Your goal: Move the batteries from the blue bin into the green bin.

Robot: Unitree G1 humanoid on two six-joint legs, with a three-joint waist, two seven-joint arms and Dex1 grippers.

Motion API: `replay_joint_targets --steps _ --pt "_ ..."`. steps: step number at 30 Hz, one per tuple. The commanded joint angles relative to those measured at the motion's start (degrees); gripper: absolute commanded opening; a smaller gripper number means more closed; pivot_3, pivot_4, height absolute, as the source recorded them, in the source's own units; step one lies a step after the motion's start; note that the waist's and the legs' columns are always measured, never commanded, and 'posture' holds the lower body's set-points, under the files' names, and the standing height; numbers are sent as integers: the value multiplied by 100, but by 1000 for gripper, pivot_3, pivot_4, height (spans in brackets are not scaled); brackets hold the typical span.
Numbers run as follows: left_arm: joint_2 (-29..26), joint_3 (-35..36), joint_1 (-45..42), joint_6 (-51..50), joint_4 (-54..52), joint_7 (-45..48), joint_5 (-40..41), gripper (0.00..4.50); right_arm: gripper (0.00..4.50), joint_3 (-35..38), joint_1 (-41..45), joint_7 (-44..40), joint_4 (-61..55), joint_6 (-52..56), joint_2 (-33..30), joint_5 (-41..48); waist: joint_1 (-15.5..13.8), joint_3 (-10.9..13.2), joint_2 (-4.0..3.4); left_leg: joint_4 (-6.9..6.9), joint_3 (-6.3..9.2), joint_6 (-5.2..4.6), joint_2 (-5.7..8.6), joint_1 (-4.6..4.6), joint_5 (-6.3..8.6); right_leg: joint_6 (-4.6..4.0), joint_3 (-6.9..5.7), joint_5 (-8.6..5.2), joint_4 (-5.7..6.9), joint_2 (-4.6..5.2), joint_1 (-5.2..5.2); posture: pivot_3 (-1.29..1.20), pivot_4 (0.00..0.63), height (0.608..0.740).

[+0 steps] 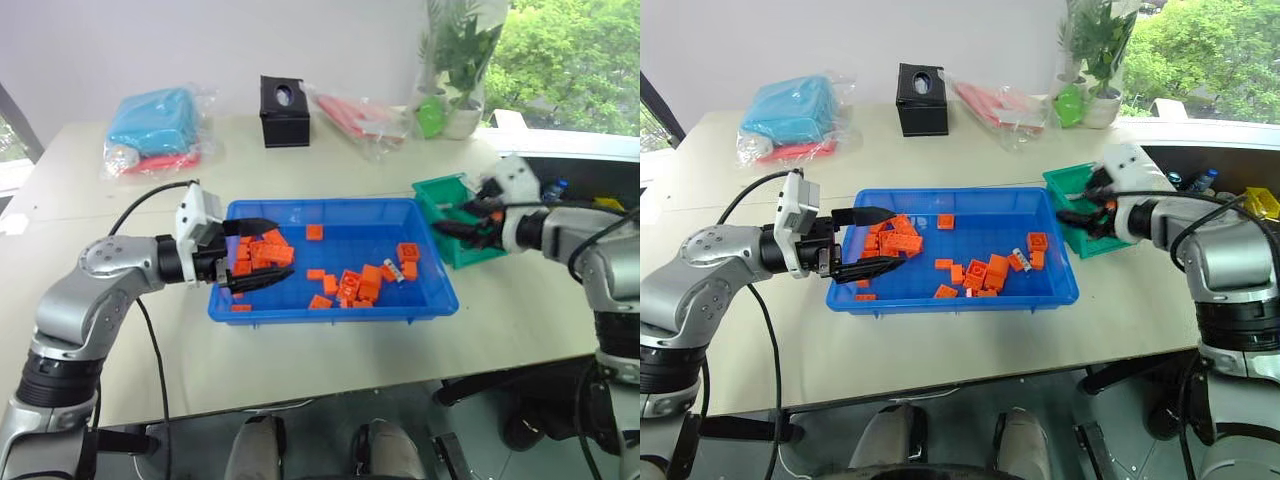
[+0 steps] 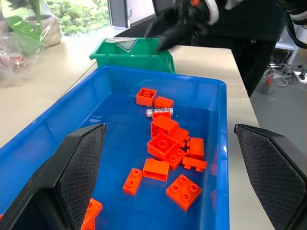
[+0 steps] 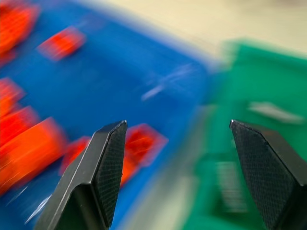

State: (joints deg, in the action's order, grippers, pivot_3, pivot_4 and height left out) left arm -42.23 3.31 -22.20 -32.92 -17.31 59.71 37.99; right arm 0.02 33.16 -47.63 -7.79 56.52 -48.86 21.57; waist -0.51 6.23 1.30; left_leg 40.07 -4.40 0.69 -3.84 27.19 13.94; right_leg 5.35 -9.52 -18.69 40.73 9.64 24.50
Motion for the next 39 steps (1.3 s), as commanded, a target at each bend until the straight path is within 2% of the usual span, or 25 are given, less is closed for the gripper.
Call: replay_joint_targets --steps 1,9,17,30,39 --pt "-54 168 -24 82 -192 0 46 4500 3502 -392 -105 -560 -498 -204 -307 77 -21 0 -1 0 0 0 0 1 0 -3 0 2 -5 0 -1 0 150 630" --pt "-35 174 -119 59 -203 -67 46 4500 3502 -1328 -25 -1212 -144 -1133 -405 -487 -27 1 -1 1 -4 1 1 3 0 -8 -3 25 -48 -1 -16 0 150 630" --pt "-139 323 -87 47 -246 -110 78 4500 3502 -2013 552 -1760 1136 -2325 -199 -1372 -17 3 -5 1 -7 2 2 0 -1 -5 -3 28 -48 -2 -16 0 150 630" --pt "-197 384 70 27 -400 -128 98 4500 3502 -2311 1111 -2045 2515 -2959 449 -2158 -20 -3 4 4 -6 5 2 0 -2 -7 -3 30 -45 -4 -18 0 150 630" --pt "-207 414 43 53 -356 -121 88 4500 3502 -2211 1154 -2555 2209 -3167 268 -2344 -20 1 -1 5 -7 5 2 1 -3 -7 -3 30 -45 -4 -18 0 150 630"
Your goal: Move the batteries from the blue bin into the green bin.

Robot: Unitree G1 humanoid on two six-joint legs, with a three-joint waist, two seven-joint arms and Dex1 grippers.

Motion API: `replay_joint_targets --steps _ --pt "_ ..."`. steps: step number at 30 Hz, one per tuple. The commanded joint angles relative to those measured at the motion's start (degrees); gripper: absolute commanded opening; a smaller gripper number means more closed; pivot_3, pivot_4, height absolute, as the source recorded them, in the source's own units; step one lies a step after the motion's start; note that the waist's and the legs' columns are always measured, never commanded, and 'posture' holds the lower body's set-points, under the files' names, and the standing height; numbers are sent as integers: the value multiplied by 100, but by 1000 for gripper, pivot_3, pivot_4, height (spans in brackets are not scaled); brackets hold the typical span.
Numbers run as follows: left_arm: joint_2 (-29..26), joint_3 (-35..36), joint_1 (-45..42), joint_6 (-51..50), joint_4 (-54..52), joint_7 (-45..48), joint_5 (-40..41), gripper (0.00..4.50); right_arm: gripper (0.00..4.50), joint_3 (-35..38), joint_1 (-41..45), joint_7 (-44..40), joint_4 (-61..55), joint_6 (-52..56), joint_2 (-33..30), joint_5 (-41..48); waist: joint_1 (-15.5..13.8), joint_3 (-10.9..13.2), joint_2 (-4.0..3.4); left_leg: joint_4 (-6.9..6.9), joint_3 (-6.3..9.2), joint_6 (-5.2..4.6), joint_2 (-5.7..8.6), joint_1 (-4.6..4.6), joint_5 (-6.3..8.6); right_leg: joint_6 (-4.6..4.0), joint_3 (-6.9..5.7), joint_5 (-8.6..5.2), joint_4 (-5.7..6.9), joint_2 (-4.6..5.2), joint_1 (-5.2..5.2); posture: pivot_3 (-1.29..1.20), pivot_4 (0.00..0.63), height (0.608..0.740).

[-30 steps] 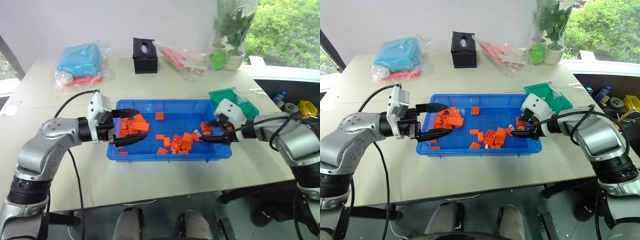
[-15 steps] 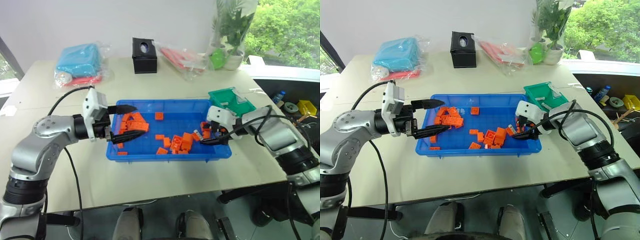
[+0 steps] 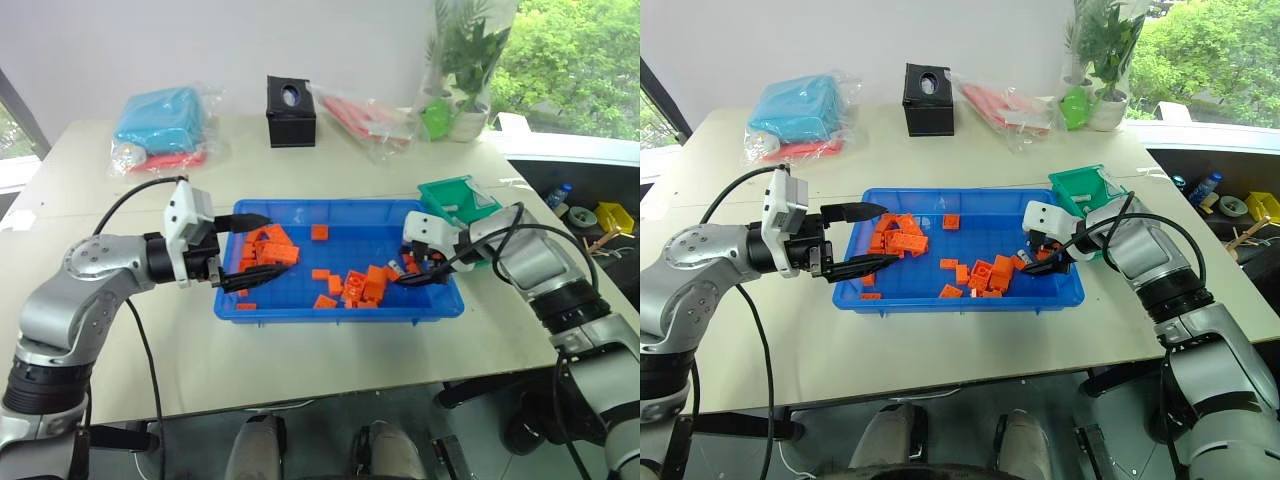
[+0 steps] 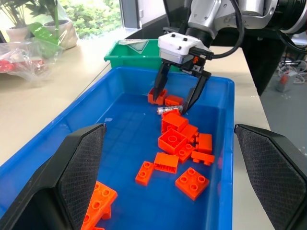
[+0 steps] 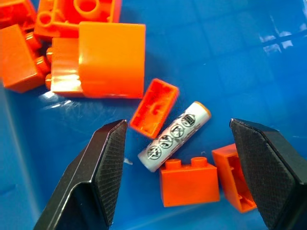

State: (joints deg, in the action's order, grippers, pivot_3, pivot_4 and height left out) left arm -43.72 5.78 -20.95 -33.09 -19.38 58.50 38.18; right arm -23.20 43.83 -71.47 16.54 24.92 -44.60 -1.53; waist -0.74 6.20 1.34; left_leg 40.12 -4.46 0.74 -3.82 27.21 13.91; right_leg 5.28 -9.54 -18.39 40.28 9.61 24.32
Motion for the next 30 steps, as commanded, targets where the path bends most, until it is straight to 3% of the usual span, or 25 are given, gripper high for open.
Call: replay_joint_targets --steps 1,7,16,27,30 --pt "-56 168 -82 72 -149 -4 67 4500 3502 128 100 -215 -260 20 -168 -33 7 4 -6 0 0 0 0 0 0 0 0 0 0 0 1 0 150 630" --pt "-22 153 -104 79 -143 -36 62 4500 3502 -25 142 -441 -169 -209 -227 -277 10 4 -7 -1 -1 2 0 0 -1 1 0 1 1 0 2 0 150 630" --pt "25 141 -212 84 -103 -84 56 4500 3502 -455 558 -395 520 -437 301 -894 4 0 -1 1 -1 11 0 -1 -6 1 0 1 3 0 1 0 150 630" --pt "-11 203 -213 76 -121 -141 81 4500 3502 -444 537 -595 478 -626 437 -1071 9 -4 4 2 -1 18 1 -2 -11 1 0 1 10 0 1 0 150 630" --pt "-1 184 -238 86 -97 -132 65 4500 2762 -397 507 -619 387 -594 418 -1061 11 -4 3 2 -1 18 1 -1 -11 1 0 1 11 0 1 0 150 630"
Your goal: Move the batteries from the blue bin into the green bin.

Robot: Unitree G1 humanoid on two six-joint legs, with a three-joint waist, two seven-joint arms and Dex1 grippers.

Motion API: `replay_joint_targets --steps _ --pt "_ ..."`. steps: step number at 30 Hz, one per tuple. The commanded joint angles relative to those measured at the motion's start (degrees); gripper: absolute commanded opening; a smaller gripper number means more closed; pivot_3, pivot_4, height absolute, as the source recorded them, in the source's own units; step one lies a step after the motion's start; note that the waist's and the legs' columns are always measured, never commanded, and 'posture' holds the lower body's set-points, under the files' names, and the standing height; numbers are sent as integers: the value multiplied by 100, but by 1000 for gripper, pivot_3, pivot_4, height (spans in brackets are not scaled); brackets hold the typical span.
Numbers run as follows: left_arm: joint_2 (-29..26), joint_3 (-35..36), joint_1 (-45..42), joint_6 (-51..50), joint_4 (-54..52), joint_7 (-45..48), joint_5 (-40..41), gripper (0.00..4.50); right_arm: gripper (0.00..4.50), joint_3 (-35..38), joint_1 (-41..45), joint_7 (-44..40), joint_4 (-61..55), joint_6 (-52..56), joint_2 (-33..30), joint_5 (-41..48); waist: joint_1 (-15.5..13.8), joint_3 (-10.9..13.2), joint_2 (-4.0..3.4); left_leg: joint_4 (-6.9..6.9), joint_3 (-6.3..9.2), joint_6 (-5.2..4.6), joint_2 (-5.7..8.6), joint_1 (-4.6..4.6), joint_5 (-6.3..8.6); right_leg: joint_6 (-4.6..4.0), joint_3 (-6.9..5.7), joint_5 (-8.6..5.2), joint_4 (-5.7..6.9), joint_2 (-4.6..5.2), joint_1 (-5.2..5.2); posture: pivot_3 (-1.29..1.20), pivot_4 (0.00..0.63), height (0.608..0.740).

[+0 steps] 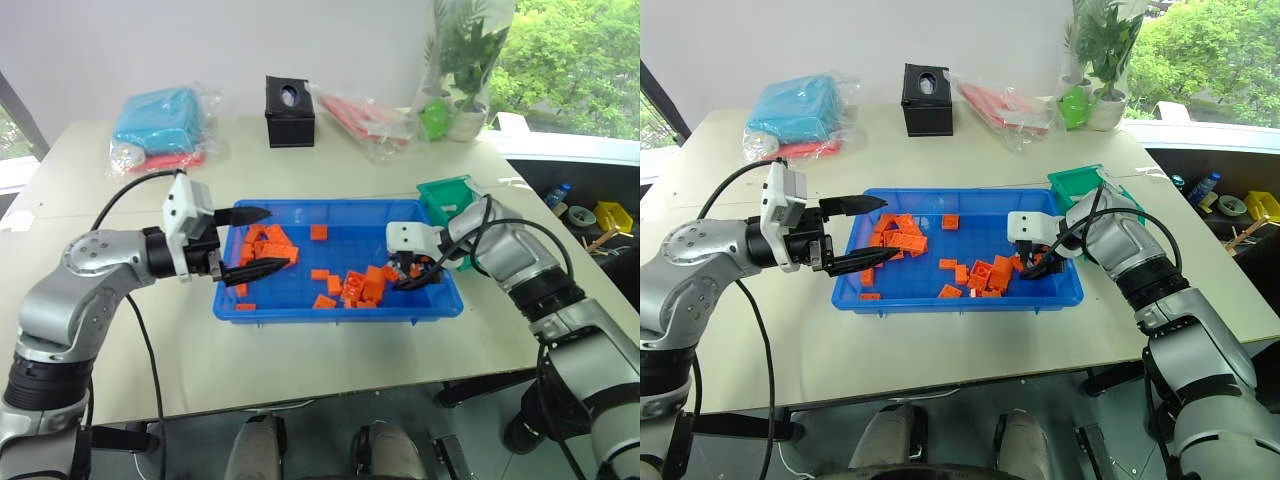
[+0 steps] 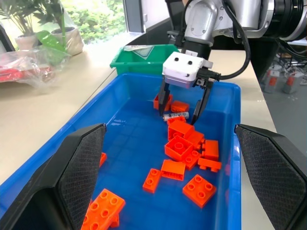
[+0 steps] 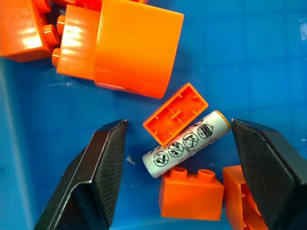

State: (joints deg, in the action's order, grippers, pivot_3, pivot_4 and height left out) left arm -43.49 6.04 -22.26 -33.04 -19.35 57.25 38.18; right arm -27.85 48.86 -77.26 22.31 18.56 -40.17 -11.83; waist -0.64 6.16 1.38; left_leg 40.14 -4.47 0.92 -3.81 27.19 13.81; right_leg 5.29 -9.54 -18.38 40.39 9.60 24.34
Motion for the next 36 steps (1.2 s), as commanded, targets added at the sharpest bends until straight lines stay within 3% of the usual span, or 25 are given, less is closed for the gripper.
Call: replay_joint_targets --steps 1,5,6,19,26,29,36 --pt "-19 145 -121 85 -88 -3 59 4500 2323 77 -8 -42 -215 48 -30 -34 2 1 -1 0 0 0 0 0 0 0 0 0 0 0 0 0 150 630" --pt "23 85 -204 104 -25 18 42 4500 323 164 -115 -10 -436 156 -71 -10 1 1 -1 0 0 1 0 0 -1 0 0 0 1 0 1 0 150 630" --pt "32 70 -221 108 -11 29 39 4500 3 180 -151 -24 -522 186 -101 4 1 0 0 0 -1 1 0 0 -1 0 0 0 1 0 1 0 150 630" --pt "125 -61 -300 211 121 176 -42 4500 19 775 -223 223 -1488 887 -307 327 2 4 -6 0 -1 5 0 1 -3 1 0 1 2 0 2 0 150 630" --pt "136 -30 -164 200 80 200 -37 4500 19 2253 527 1565 -1235 2456 48 954 -11 5 -9 0 1 11 -1 2 -7 -2 0 4 8 0 5 0 150 630" --pt "122 3 -89 198 66 209 -27 4500 19 2755 499 2280 -861 2552 -25 973 -20 -3 5 -1 3 8 1 2 -5 -3 0 3 8 0 1 0 150 630" --pt "81 46 -70 218 143 265 -38 4500 19 3063 19 3023 -436 2191 -188 1040 19 -3 2 2 -3 -2 2 6 0 -6 1 6 8 2 5 0 150 630"
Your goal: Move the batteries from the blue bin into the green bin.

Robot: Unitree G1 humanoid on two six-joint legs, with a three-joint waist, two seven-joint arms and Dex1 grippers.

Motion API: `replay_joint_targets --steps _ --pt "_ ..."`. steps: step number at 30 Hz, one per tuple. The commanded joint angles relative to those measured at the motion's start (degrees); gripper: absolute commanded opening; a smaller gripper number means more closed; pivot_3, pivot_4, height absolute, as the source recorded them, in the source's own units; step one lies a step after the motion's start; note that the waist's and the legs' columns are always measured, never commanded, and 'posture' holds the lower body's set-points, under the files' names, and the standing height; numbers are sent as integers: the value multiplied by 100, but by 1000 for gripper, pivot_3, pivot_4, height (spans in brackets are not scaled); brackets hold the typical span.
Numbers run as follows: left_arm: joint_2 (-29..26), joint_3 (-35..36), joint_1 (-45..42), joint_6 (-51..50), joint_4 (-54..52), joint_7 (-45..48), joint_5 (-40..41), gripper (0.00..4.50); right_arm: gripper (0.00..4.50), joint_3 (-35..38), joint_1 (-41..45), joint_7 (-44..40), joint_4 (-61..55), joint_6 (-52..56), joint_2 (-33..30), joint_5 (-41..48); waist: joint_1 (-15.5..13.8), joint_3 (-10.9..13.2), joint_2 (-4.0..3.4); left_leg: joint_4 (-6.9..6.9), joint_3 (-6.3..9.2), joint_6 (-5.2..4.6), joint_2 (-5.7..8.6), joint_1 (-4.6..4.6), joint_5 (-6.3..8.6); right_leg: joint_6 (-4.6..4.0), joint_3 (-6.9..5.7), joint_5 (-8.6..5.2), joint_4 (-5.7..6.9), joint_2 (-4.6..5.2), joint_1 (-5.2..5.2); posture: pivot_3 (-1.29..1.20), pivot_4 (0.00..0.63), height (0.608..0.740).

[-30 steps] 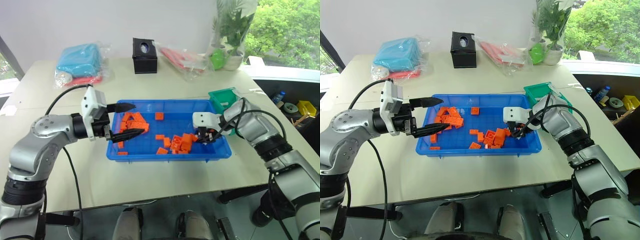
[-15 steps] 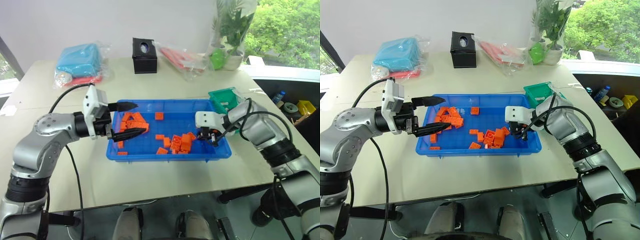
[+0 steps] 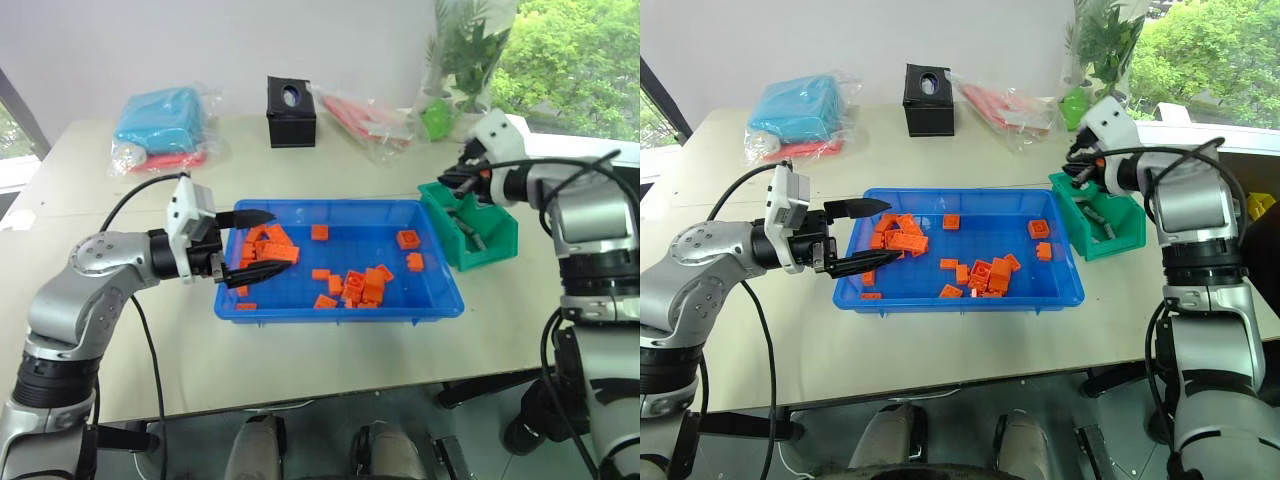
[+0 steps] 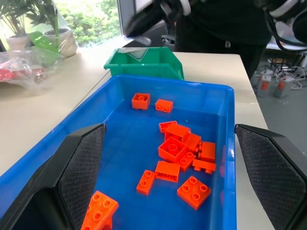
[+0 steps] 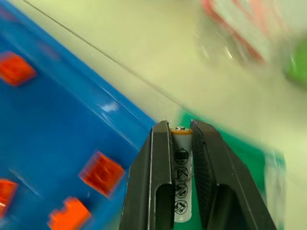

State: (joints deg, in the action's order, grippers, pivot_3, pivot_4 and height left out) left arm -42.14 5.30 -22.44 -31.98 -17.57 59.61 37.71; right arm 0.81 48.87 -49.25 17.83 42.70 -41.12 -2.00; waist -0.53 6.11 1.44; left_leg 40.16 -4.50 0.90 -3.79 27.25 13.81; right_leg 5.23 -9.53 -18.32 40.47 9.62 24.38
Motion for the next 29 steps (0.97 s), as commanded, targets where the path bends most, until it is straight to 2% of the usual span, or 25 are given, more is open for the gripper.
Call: replay_joint_targets --steps 1,6,7,8,12,14,17,19,23,29 --pt "-58 120 -62 114 -21 37 4 4500 19 231 -37 304 68 -238 -73 90 17 4 -8 0 -2 4 0 0 -2 0 1 0 2 1 1 0 150 630" --pt "-94 129 -152 78 41 70 21 4500 2414 338 -174 761 405 -779 -5 175 95 4 -11 -2 -3 9 -2 1 -6 15 2 8 12 1 -1 0 150 630" --pt "-106 140 -159 70 55 79 29 4500 3006 375 -166 768 404 -820 -18 235 105 4 -11 -2 -3 9 -2 1 -6 15 2 8 12 1 0 0 150 630" --pt "-137 182 -159 37 74 80 60 4500 3394 475 -212 555 255 -861 -120 410 109 4 -11 -2 -3 9 -2 0 -6 15 2 8 12 1 2 0 150 630" --pt "-210 268 -155 -7 135 93 121 4500 3394 610 -344 128 -61 -944 -357 766 112 6 -14 -2 1 -3 -2 0 1 16 1 8 12 0 6 0 150 630" --pt "-289 384 -149 -100 161 86 215 4500 3394 774 -669 -565 -539 -964 -742 1161 84 8 -17 -2 1 -7 -2 0 3 15 1 8 11 0 6 0 150 630" --pt "-635 613 9 -190 223 298 268 4500 3394 1263 -1768 -2099 -1459 -844 -1595 2067 0 9 -18 -4 6 -8 -1 4 5 16 0 8 -2 0 4 0 150 630" --pt "-791 703 102 -187 264 397 278 4500 3394 1499 -2301 -2520 -1688 -852 -1883 2377 -5 9 -19 -5 2 -9 -1 -9 5 16 0 8 -9 -1 -8 0 150 630" --pt "-982 918 239 -177 350 500 260 4500 3394 1745 -2969 -2633 -1746 -1110 -2008 2503 -3 8 -17 -6 -6 -7 -7 -33 10 11 0 6 -22 2 -28 0 150 630" --pt "-1107 1167 396 -198 388 460 237 4500 3394 1818 -3219 -2232 -1898 -1215 -1775 2583 -7 19 -36 -8 -9 1 -12 -54 16 -5 1 -2 -22 6 -41 0 150 630"
